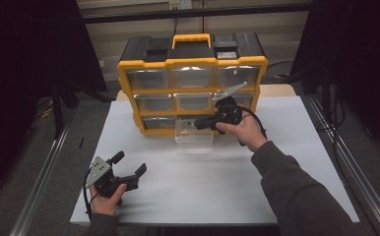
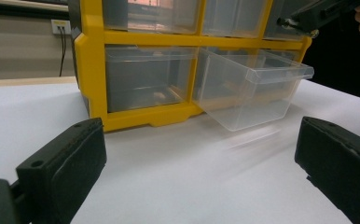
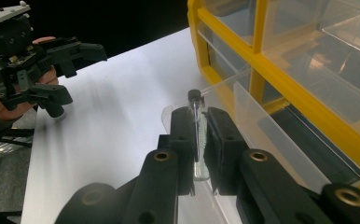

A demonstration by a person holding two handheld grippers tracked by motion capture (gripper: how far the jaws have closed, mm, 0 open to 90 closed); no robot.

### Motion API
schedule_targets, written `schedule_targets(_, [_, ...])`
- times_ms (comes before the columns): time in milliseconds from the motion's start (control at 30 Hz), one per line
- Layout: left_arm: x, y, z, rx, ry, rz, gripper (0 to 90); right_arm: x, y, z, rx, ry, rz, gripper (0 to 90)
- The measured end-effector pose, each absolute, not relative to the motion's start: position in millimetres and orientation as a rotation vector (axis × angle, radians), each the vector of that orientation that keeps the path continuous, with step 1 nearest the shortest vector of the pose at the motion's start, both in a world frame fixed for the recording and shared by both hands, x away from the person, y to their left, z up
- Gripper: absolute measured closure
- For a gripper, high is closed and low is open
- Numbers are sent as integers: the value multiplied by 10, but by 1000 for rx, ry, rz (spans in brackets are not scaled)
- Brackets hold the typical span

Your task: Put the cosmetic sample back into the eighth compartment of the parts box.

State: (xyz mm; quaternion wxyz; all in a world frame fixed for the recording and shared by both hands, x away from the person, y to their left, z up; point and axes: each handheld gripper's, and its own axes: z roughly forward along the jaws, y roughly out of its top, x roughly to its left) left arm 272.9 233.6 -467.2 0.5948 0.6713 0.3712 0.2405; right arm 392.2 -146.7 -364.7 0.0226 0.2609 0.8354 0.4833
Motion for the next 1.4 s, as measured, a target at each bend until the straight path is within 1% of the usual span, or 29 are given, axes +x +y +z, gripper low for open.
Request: schedule_targets(1400, [2730,2330,-4675,1554,863,553,20,4099,-1457,-3812,853,2555,1468,816])
